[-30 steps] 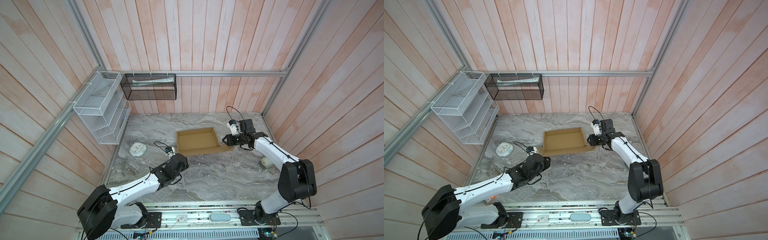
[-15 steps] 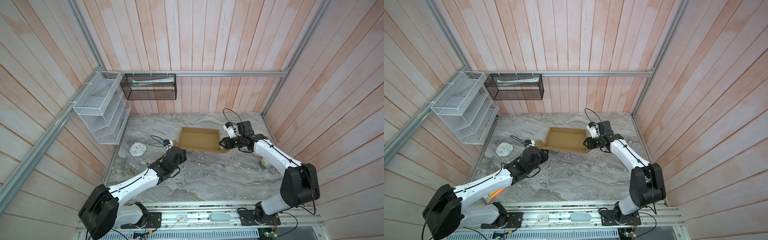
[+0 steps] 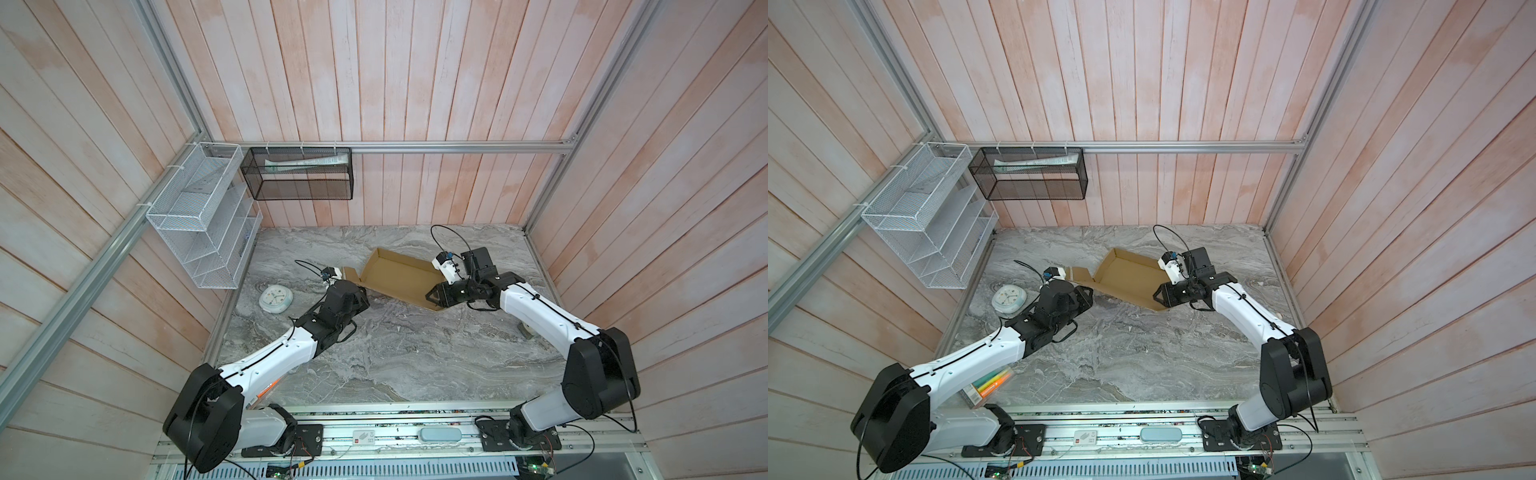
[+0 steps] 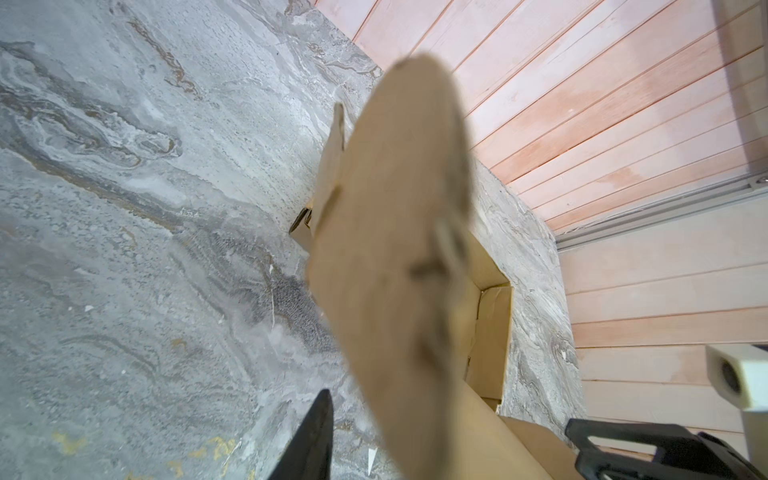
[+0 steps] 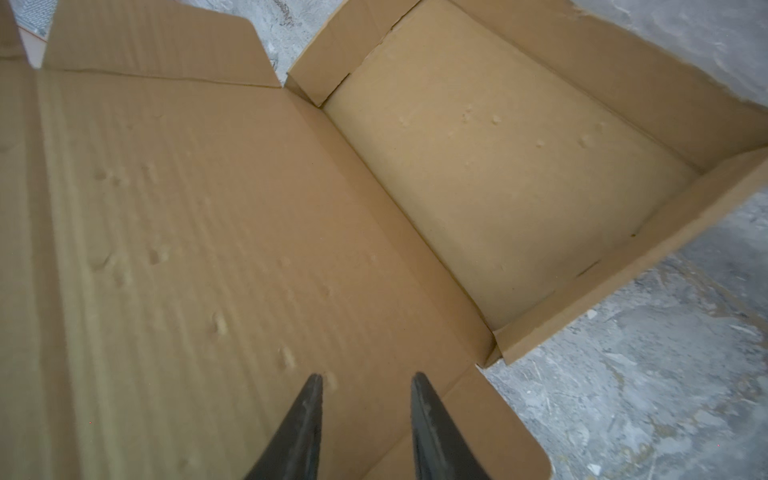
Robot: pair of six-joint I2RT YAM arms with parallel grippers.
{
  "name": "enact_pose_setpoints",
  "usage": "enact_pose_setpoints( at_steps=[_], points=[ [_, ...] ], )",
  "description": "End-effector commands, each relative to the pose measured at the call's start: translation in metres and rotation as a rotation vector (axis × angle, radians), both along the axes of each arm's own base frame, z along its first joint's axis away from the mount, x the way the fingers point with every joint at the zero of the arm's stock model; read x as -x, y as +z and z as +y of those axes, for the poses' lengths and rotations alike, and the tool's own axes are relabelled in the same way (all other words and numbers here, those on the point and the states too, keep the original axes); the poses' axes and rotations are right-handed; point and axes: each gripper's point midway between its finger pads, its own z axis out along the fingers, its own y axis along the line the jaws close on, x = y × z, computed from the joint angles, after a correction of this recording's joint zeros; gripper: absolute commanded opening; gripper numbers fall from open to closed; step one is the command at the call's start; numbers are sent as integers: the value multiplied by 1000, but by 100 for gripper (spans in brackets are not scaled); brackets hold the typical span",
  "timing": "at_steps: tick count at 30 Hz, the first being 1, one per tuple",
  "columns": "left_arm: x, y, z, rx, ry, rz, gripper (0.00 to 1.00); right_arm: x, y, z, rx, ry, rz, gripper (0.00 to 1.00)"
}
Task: Fold the paper box
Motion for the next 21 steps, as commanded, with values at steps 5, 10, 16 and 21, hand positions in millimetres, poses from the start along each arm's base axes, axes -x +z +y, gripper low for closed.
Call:
enact_pose_setpoints(
  at_steps=[5,10,16,21],
  points=[
    [-25,18,-9,7,-50,-51,36,16,20,27,-60,74,2,36],
    [-40,23,-7,6,-69,-65,36,22,29,45,-98,108,-2,36],
    [-56,24,-9,22,-96,-74,36,26,35,65,-129,135,1,36],
    [-71,24,-11,29,-116,-72,35,32,37,83,-160,162,3,35]
  ],
)
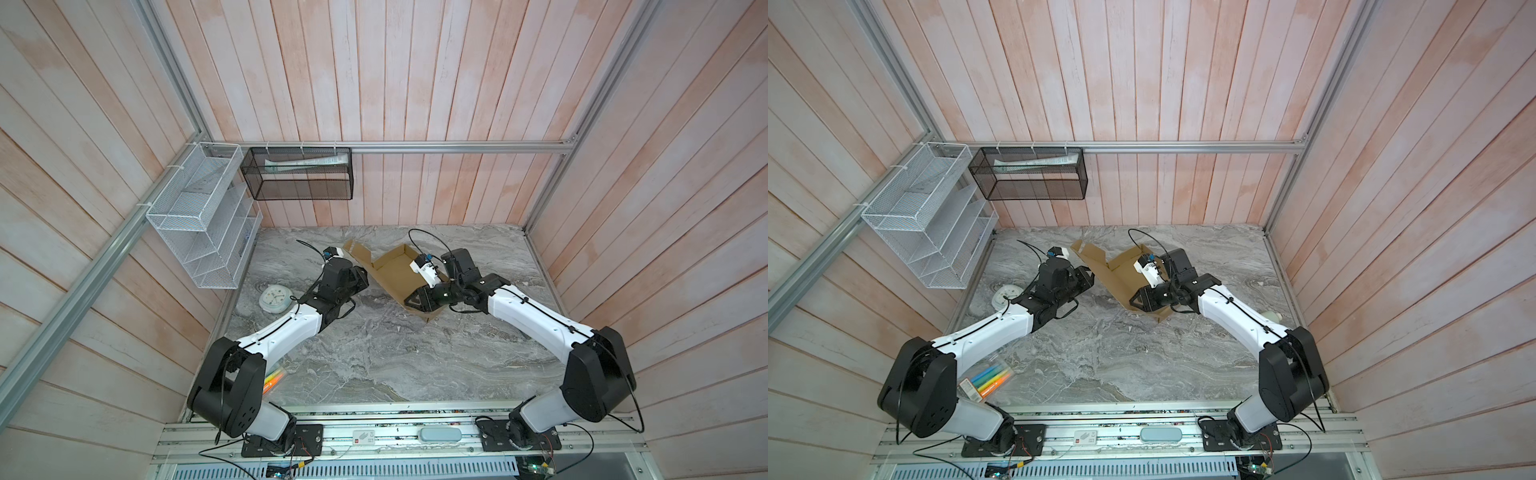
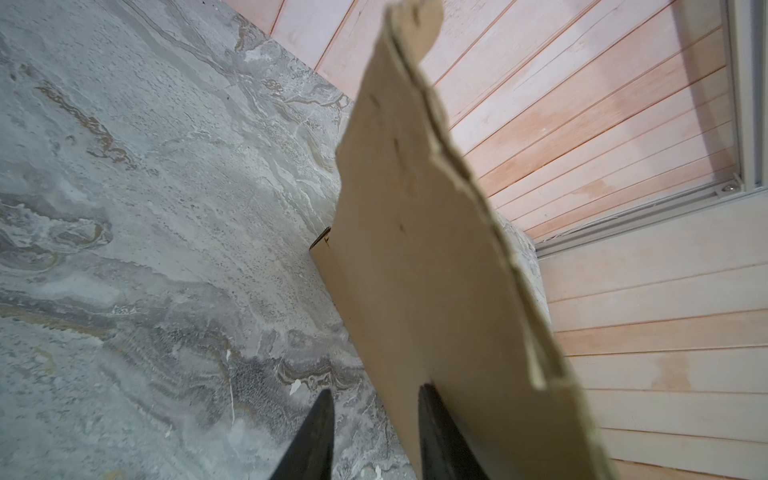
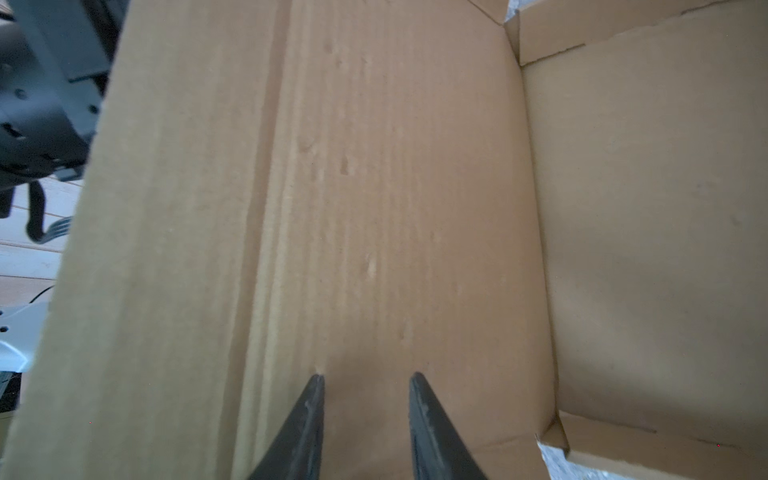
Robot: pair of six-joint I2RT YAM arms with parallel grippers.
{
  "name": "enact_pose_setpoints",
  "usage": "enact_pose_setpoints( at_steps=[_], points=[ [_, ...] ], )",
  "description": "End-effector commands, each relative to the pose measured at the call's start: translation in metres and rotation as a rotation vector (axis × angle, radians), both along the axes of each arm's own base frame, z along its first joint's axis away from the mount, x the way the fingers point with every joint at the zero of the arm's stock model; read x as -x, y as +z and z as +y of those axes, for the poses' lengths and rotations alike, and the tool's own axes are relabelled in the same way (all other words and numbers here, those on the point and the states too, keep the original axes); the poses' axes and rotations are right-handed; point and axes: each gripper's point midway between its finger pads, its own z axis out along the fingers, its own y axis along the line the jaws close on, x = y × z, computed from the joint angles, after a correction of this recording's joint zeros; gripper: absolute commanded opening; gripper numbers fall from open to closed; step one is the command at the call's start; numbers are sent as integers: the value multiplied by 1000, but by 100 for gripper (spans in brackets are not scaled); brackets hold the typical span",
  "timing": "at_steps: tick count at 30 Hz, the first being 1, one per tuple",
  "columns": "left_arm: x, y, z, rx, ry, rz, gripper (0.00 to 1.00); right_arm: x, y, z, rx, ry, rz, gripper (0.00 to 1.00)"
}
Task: Fold the paper box
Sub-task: 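Lift the lid flap upright with both grippers toward the far side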
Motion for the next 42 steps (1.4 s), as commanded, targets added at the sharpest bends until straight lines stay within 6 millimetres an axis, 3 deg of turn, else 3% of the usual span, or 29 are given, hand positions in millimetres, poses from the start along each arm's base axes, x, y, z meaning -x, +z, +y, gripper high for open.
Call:
enact_pose_setpoints(
  at_steps=[1,12,20,24,31,42],
  points=[
    [-14,14,-8,11,-45,-42,35,-1,10,19,-53,22,-1,35],
    [-46,17,-26,43,-88,-51,33,7,10,58,-110,75,19,34],
    [-64,25,-35,62,-125,-69,33,-6,25,65,-153,13,-19,32],
    [-65,25,-33,62,-134,-70,33,-11,37,54,-140,-42,-75,32],
    [-54,24,-22,68,-132,-66,33,-20,46,13,-130,-174,-114,32],
    [-13,6,2,38,-103,-24,37,-24,33,-40,-35,-307,-148,32]
  ],
)
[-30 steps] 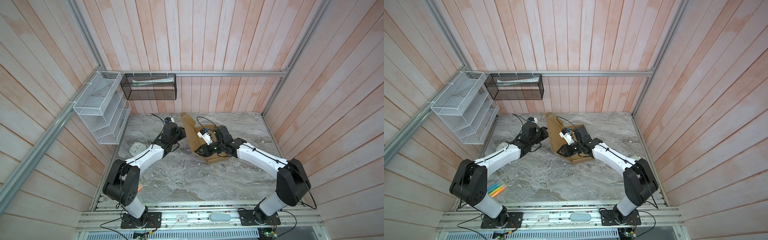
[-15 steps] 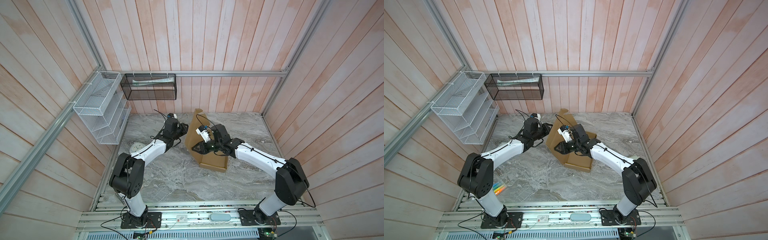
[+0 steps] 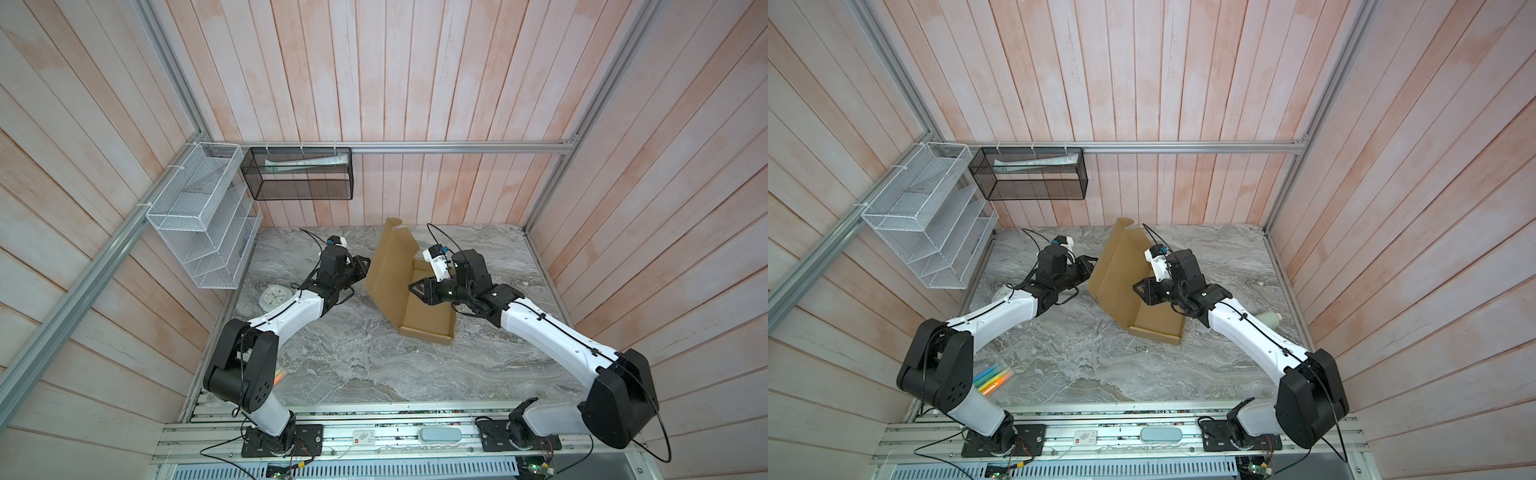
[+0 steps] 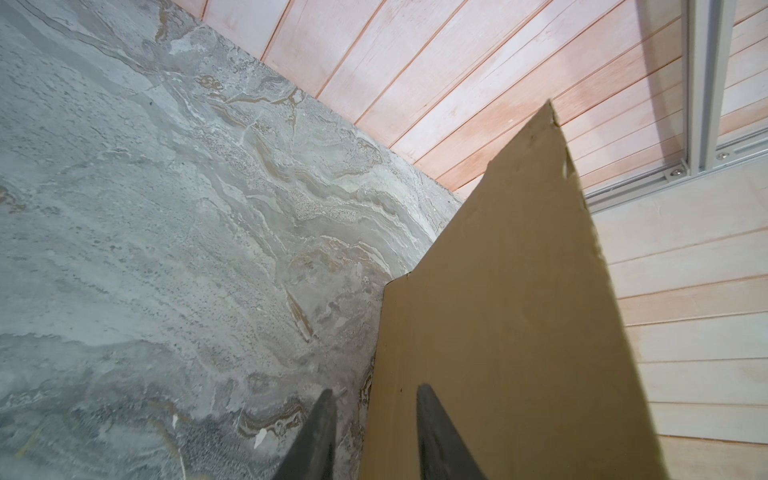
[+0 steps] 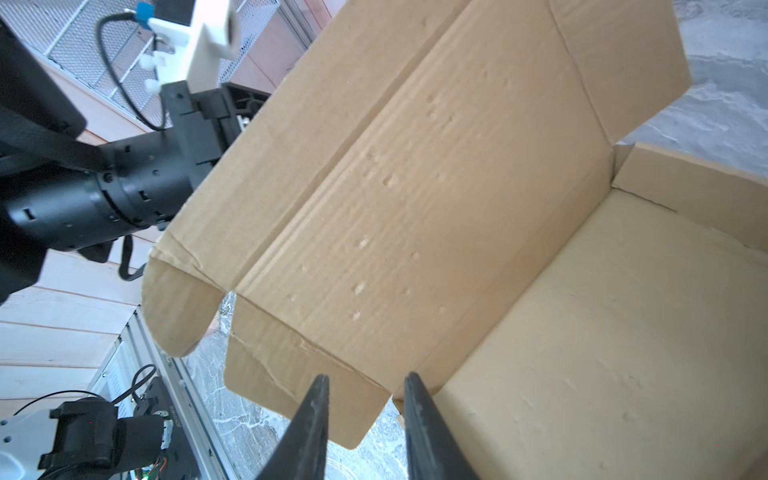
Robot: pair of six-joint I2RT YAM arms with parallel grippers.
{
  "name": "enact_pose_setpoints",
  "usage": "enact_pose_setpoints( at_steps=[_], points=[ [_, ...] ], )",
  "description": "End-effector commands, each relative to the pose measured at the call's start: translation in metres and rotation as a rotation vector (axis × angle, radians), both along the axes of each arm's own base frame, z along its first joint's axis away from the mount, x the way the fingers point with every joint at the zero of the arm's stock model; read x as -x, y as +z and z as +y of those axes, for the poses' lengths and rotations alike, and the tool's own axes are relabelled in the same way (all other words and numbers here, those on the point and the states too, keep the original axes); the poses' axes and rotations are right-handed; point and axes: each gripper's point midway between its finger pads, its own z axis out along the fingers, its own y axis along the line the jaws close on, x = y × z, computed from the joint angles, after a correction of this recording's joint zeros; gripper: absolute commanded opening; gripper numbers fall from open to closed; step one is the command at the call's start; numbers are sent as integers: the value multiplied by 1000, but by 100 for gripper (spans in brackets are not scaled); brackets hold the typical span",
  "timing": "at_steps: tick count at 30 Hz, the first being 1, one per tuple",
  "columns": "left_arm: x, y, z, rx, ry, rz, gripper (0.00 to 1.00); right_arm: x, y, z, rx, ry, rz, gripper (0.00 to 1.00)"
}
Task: Fold the paper box
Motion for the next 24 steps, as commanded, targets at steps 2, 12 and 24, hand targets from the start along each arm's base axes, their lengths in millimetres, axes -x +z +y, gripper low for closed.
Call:
enact_pose_setpoints(
  at_steps=[2,12,24],
  points=[
    [19,-1,14,-24,16,-3,39,-8,-5,-25,31,-70,-9,32],
    [67,16,44,-108,31,-10,45,-26,-3,-41,10,-95,-21,32],
    [80,66,58,-206,-121,-81,51,-27,6,-53,-1,-98,-41,32]
  ],
)
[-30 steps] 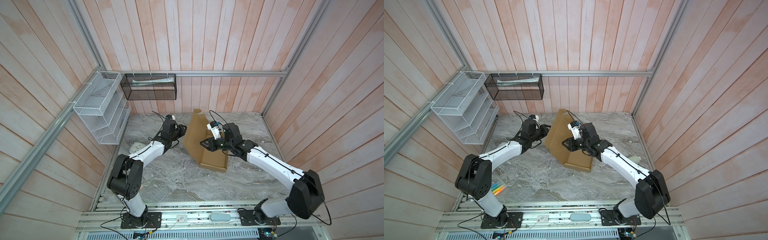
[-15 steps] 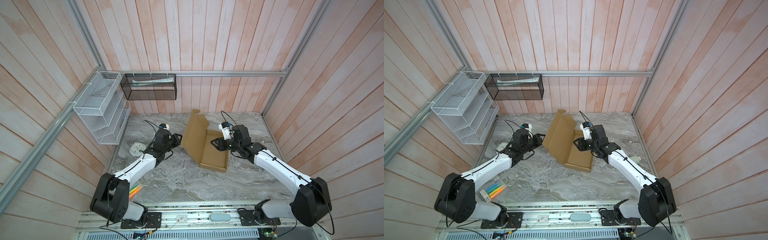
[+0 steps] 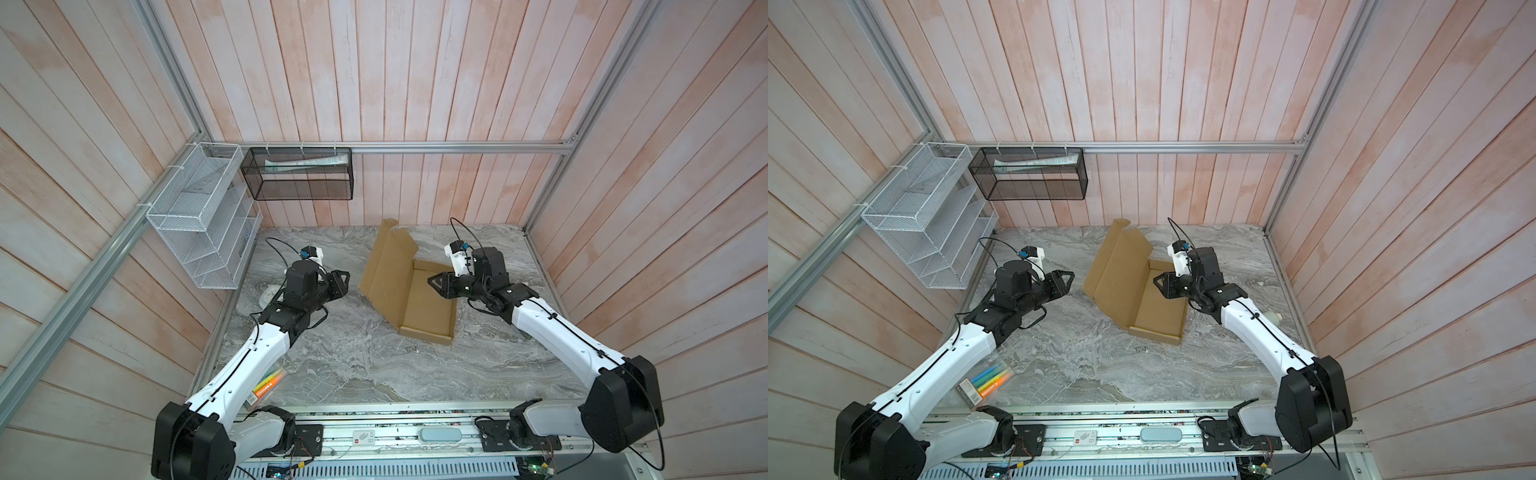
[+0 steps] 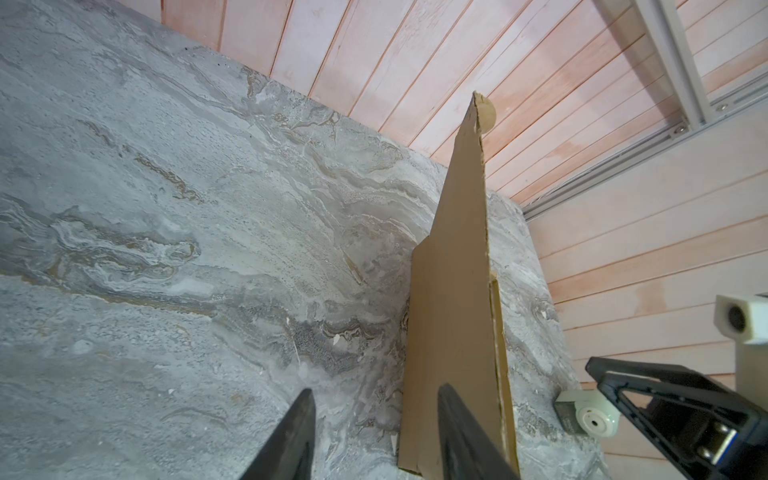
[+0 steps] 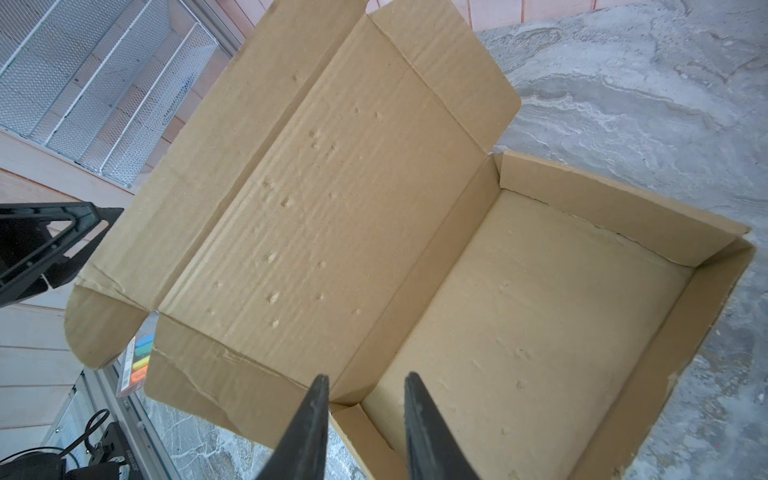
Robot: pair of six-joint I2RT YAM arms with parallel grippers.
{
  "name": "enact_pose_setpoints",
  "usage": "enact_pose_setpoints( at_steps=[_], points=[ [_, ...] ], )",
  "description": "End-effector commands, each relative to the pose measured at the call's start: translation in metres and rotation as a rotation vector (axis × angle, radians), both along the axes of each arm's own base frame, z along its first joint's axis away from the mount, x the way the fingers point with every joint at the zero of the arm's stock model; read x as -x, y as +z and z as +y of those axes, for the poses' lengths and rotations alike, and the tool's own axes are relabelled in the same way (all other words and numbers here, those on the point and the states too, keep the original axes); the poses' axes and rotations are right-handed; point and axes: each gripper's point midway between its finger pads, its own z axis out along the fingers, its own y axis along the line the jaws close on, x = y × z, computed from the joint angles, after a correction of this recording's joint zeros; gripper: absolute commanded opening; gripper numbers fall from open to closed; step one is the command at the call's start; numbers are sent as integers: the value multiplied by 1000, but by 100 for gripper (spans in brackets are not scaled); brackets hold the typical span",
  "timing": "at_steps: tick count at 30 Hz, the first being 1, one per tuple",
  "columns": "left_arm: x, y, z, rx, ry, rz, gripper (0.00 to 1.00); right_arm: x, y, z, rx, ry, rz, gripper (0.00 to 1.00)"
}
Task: Fold the paper box
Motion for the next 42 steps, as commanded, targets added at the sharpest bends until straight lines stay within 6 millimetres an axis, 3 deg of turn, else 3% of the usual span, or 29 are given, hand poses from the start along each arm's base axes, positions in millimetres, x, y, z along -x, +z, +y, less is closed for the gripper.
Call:
enact_pose_setpoints(
  at_steps=[1,6,12,22,33,42],
  points=[
    [0,18,-5,-43,-128,-21,52,4,10,-2,-9,19,-33,32],
    [-14,37,-16,-30,-264,-41,52,8,10,-6,-9,15,-32,32],
    [-34,46,-30,-13,-354,-42,52,12,8,-10,-5,7,-27,33],
    [-59,37,-53,10,-443,-12,50,13,3,-17,-17,-4,-21,33],
    [-81,6,-79,-101,-480,65,48,14,-1,-18,-25,2,-15,33],
    [-95,4,-96,-158,-518,76,44,17,-2,-24,-35,-8,-17,33]
  ],
)
